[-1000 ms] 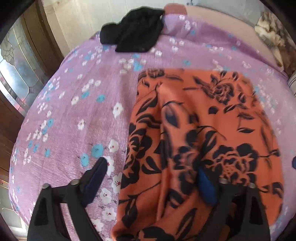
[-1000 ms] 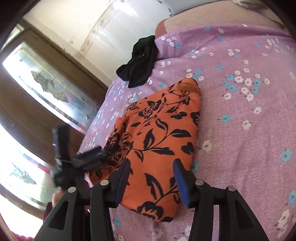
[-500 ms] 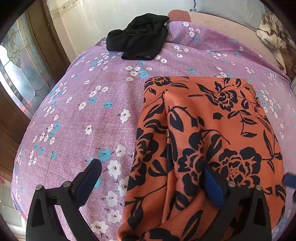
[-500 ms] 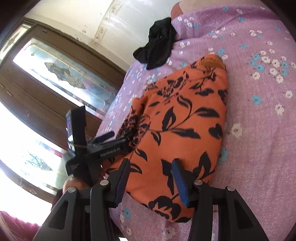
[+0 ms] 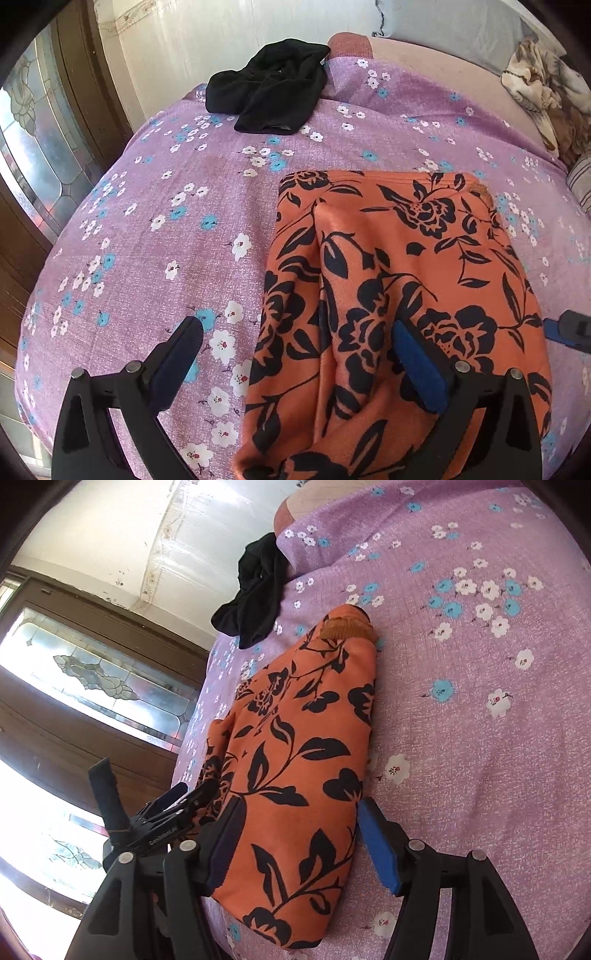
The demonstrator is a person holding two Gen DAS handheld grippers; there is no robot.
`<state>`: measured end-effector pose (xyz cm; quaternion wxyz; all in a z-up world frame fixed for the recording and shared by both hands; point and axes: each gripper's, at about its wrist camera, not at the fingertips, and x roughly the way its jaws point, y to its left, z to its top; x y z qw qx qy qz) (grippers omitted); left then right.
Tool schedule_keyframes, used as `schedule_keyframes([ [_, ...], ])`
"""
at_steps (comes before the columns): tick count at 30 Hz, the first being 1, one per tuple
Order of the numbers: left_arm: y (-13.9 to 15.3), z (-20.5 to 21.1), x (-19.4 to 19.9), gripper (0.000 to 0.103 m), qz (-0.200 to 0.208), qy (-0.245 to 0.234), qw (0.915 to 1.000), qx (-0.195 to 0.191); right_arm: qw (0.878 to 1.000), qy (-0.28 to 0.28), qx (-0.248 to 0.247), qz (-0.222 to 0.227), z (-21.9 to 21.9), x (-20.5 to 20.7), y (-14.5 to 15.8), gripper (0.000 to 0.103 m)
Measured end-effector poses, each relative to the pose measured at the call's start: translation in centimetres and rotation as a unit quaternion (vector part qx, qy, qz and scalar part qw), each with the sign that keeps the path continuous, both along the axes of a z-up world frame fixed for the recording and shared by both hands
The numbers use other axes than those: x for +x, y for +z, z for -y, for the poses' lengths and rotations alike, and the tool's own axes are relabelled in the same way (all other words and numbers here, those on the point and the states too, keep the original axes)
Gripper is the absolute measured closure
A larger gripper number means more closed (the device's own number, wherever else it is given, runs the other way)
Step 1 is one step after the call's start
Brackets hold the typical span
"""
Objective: Fold small clothes
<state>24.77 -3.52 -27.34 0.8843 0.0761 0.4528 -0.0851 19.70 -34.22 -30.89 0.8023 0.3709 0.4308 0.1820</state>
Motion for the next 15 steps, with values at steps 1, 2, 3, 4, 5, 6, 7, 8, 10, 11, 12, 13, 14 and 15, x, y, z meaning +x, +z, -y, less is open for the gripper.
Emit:
schedule_keyframes([
  [1, 0.0, -0.2, 0.2, 0.001, -0.004, 0.001, 1.0000, -0.007, 1.000, 0.001, 0.004, -0.005, 0.0, 0.3, -0.2, 0.036],
  [2, 0.0, -0.3, 0.3, 0.001, -0.008, 0.003, 0.9999, -0.014, 1.000, 0.001, 0.007, -0.008, 0.0, 0.7, -0.5, 0.036],
  [3, -0.1, -0.5, 0.5, 0.001, -0.013, 0.004, 0.9997, -0.021, 1.000, 0.002, 0.011, -0.010, 0.1, 1.0, -0.7, 0.036],
  [4, -0.1, -0.7, 0.7, 0.001, -0.018, 0.005, 0.9995, -0.027, 1.000, 0.004, 0.017, -0.012, 0.1, 1.4, -0.9, 0.036],
  [5, -0.2, -0.9, 0.9, 0.001, -0.023, 0.006, 0.9992, -0.034, 1.000, 0.006, 0.022, -0.013, 0.2, 1.7, -1.0, 0.035],
  [6, -0.3, -1.1, 1.1, 0.001, -0.028, 0.008, 0.9987, -0.041, 1.000, 0.007, 0.025, -0.015, 0.2, 2.1, -1.2, 0.034],
  [7, -0.4, -1.2, 1.2, 0.001, -0.032, 0.010, 0.9984, -0.046, 0.999, 0.008, 0.025, -0.019, 0.2, 2.5, -1.4, 0.032],
  [8, -0.5, -1.3, 1.3, 0.001, -0.034, 0.012, 0.9981, -0.050, 0.999, 0.009, 0.026, -0.022, 0.1, 2.9, -1.6, 0.031],
  [10, -0.7, -1.2, 1.4, 0.001, -0.036, 0.012, 0.9981, -0.049, 0.999, 0.015, 0.028, -0.029, -0.2, 3.6, -2.1, 0.031],
  [11, -0.7, -1.2, 1.4, 0.001, -0.036, 0.011, 0.9982, -0.047, 0.999, 0.020, 0.028, -0.031, -0.4, 3.8, -2.3, 0.031],
  [12, -0.7, -1.1, 1.4, 0.001, -0.036, 0.010, 0.9983, -0.045, 0.999, 0.026, 0.028, -0.034, -0.7, 4.1, -2.5, 0.031],
  [13, -0.8, -1.0, 1.4, 0.001, -0.036, 0.009, 0.9983, -0.044, 0.999, 0.030, 0.026, -0.034, -1.0, 4.4, -2.6, 0.031],
  [14, -0.9, -1.0, 1.5, 0.001, -0.037, 0.009, 0.9983, -0.043, 0.999, 0.034, 0.023, -0.030, -1.3, 4.6, -2.5, 0.028],
  [15, -0.9, -1.0, 1.5, 0.001, -0.038, 0.010, 0.9983, -0.043, 0.999, 0.037, 0.024, -0.026, -1.5, 4.8, -2.4, 0.026],
])
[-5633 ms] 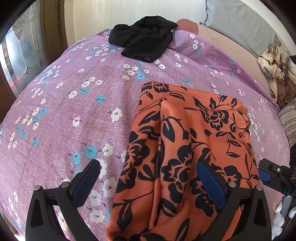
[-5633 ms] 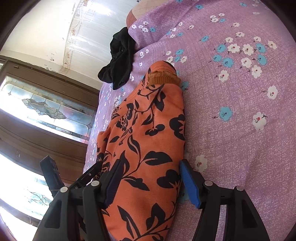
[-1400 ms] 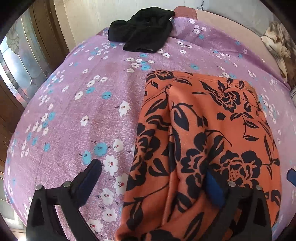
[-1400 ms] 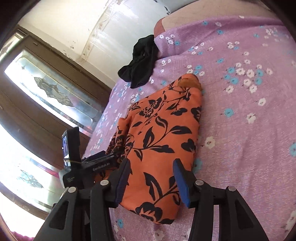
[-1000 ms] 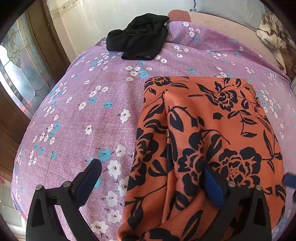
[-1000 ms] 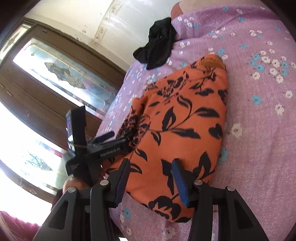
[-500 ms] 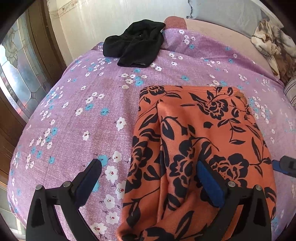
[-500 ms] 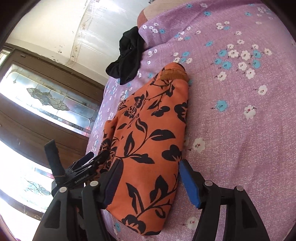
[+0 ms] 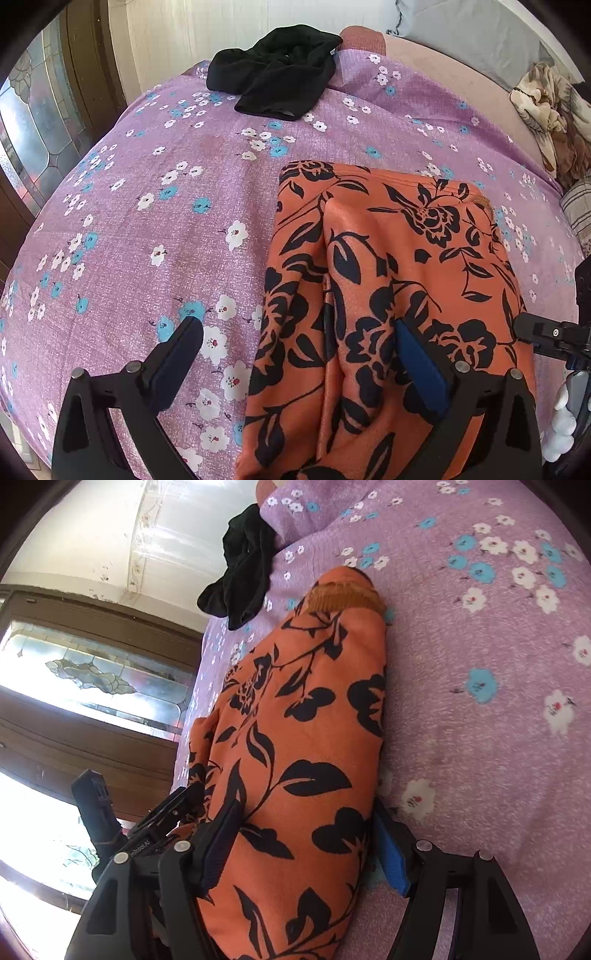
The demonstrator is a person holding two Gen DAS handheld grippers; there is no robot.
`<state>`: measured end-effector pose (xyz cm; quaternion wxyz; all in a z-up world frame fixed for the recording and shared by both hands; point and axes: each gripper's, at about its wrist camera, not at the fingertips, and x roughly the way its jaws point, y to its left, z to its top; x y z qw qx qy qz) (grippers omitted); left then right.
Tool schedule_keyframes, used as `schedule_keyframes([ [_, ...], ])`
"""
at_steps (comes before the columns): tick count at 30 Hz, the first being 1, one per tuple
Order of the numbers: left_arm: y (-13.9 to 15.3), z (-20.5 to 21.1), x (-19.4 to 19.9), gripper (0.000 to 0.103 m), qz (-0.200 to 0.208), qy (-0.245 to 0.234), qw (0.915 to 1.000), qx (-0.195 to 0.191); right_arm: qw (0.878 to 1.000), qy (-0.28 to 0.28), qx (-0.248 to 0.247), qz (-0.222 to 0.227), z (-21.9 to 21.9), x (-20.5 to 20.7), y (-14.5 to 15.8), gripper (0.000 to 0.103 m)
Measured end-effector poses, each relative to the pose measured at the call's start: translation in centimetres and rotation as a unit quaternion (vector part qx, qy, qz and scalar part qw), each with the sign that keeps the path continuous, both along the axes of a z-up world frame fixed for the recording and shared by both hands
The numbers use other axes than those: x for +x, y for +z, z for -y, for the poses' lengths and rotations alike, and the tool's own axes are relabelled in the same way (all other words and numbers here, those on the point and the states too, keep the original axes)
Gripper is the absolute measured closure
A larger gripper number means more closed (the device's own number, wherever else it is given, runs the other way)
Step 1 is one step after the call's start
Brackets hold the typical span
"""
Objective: Fold small clothes
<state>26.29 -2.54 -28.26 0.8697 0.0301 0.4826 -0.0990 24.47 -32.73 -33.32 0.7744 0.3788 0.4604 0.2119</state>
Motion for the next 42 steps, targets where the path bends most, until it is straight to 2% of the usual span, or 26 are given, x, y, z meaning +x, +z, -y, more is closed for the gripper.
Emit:
schedule_keyframes([
  [2, -0.1, 0.0, 0.1, 0.001, -0.003, 0.000, 1.0000, -0.002, 1.000, 0.001, 0.003, 0.005, -0.3, 0.4, 0.0, 0.021],
  [11, -0.9, 0.3, 0.5, 0.001, -0.013, -0.001, 0.9999, 0.003, 0.999, 0.009, 0.013, 0.050, -2.0, 2.0, 0.0, 0.021],
  [15, -1.4, 0.2, 0.6, 0.001, -0.016, 0.003, 0.9999, 0.003, 0.998, 0.010, -0.006, 0.065, -2.9, 2.0, 0.1, 0.021],
  [21, -1.7, -0.3, 0.7, 0.001, -0.027, 0.008, 0.9995, -0.015, 0.997, 0.001, -0.010, 0.071, -2.6, 1.5, 0.0, 0.024],
  [42, -2.5, -0.6, 0.8, 0.001, -0.036, 0.008, 0.9990, -0.026, 0.997, 0.006, -0.008, 0.076, -2.3, 1.3, -0.3, 0.024],
])
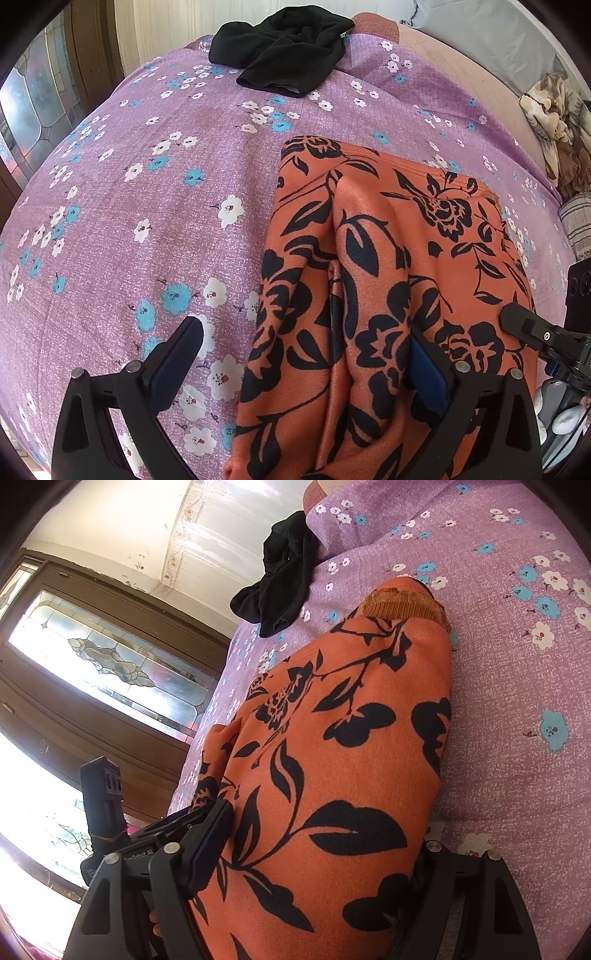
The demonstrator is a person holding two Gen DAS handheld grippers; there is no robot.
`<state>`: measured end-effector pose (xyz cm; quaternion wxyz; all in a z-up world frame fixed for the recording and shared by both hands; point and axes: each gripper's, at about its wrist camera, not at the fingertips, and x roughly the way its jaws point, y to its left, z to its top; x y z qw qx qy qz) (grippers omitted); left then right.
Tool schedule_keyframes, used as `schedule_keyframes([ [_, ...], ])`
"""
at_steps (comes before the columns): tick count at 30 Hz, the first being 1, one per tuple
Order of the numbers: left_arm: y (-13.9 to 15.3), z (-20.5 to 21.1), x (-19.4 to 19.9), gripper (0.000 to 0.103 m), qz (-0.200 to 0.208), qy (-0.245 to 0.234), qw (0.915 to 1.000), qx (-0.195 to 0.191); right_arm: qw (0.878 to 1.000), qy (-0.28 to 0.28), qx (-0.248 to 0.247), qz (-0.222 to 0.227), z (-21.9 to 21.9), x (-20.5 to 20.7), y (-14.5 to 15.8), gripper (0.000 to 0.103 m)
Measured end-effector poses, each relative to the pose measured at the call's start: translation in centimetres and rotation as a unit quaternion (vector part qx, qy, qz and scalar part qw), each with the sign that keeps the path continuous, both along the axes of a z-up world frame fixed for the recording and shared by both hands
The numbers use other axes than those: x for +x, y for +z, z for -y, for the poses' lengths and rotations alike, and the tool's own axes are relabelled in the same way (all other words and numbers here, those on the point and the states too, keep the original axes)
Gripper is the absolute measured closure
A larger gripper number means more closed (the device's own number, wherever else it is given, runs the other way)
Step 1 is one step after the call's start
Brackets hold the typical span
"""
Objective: Fold small clothes
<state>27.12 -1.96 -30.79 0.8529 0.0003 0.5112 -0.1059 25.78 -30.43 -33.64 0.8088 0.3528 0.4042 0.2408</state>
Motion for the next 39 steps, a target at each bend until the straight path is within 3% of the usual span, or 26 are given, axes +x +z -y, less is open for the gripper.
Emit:
schedule_keyframes([
  [19, -1.4, -1.1, -0.1, 0.000, -0.016, 0.011, 0.9986, -0.050, 1.000, -0.001, 0.008, 0.005, 0.4, -0.2, -0.1, 0.023],
  [24, -1.3, -1.5, 0.2, 0.000, -0.037, -0.007, 0.9974, -0.062, 1.000, -0.001, 0.008, 0.005, 0.4, -0.4, -0.1, 0.023],
  [29, -1.1, -2.2, 0.5, 0.000, -0.042, -0.009, 0.9953, -0.087, 1.000, 0.001, 0.006, 0.002, 0.5, -0.3, 0.0, 0.023],
  [31, -1.0, -2.3, 0.5, 0.001, -0.040, -0.020, 0.9925, -0.114, 1.000, 0.000, 0.002, 0.003, 0.4, -0.4, 0.1, 0.023],
  [33, -0.8, -2.4, 0.5, 0.016, -0.044, -0.032, 0.9855, -0.161, 1.000, -0.003, -0.005, 0.005, 0.1, -0.5, 0.4, 0.024],
  [34, -0.9, -2.2, 0.5, 0.037, -0.052, -0.037, 0.9827, -0.174, 1.000, -0.006, -0.010, 0.006, 0.0, -0.5, 0.5, 0.024],
  [36, -1.0, -2.1, 0.5, 0.042, -0.045, -0.033, 0.9854, -0.161, 1.000, -0.013, -0.012, 0.006, -0.1, -0.6, 0.7, 0.027],
  [39, -0.8, -2.5, 0.5, 0.057, -0.041, -0.022, 0.9835, -0.175, 0.999, -0.024, -0.011, 0.019, -0.1, -0.9, 1.5, 0.039],
])
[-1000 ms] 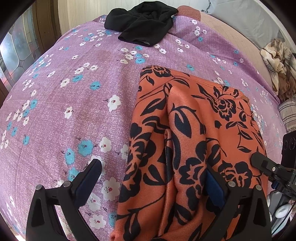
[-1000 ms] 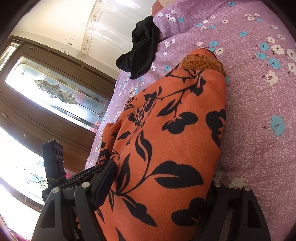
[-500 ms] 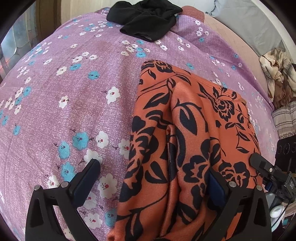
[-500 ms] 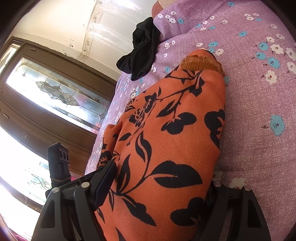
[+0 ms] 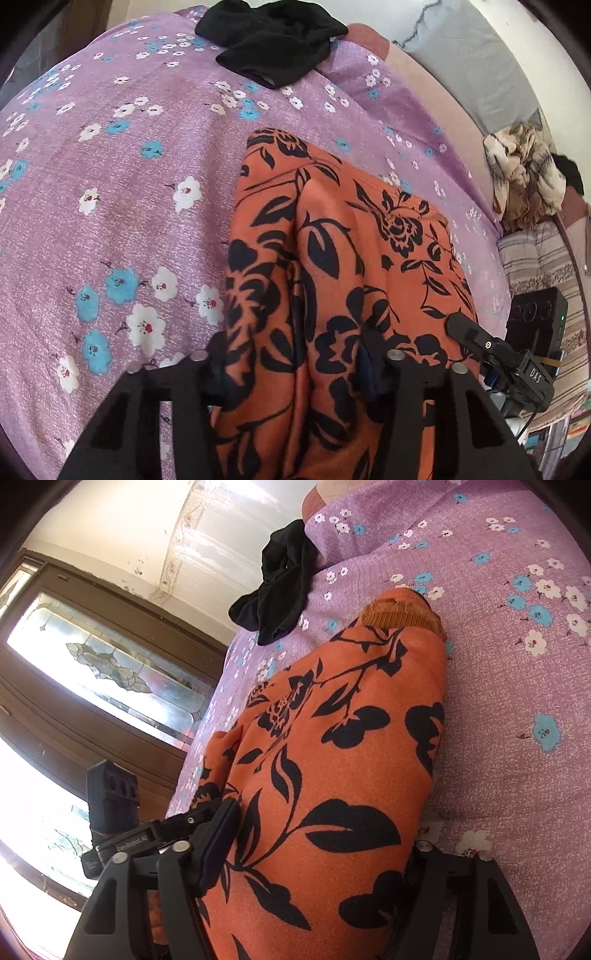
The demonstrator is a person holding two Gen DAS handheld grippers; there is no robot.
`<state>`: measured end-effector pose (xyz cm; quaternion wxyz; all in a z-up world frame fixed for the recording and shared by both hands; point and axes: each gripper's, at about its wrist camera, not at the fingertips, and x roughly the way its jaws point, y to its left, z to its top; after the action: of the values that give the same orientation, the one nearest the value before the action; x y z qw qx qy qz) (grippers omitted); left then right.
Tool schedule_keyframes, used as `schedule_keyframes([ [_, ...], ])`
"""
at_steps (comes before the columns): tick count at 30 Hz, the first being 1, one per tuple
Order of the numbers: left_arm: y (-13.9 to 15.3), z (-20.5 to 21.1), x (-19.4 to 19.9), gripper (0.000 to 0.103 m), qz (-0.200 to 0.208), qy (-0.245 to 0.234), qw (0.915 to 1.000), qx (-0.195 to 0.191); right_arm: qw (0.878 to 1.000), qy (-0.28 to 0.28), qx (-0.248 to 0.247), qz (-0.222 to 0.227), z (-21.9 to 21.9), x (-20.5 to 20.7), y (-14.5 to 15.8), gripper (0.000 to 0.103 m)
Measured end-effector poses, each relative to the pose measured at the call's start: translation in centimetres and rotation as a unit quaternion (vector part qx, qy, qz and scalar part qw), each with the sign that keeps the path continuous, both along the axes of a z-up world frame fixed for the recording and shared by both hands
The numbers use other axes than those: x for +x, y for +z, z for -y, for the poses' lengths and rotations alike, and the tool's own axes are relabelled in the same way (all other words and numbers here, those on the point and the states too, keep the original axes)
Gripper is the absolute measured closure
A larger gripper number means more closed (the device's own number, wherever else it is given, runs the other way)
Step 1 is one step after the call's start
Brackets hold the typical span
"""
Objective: Fold small clothes
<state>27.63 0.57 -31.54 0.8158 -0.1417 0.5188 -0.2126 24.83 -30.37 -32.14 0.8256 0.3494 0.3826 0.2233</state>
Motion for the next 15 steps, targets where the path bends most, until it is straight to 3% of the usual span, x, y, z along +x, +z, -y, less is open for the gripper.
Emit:
schedule_keyframes([
  [7, 1.4, 0.6, -0.9, 0.065, 0.029, -0.002, 0.9995, 0.013, 0.998, 0.002, -0.042, 0.047, -0.6, -1.1, 2.7, 0.054],
  [11, 2.9, 1.5, -2.1, 0.066, 0.041, -0.010, 0.9991, -0.002, 0.997, -0.001, -0.044, 0.058, -0.2, -2.3, 3.9, 0.056],
  [15, 5.1, 4.6, -4.5, 0.066, 0.064, -0.042, 0.9970, 0.013, 0.996, -0.017, -0.044, 0.076, 1.6, -4.7, 5.8, 0.056],
])
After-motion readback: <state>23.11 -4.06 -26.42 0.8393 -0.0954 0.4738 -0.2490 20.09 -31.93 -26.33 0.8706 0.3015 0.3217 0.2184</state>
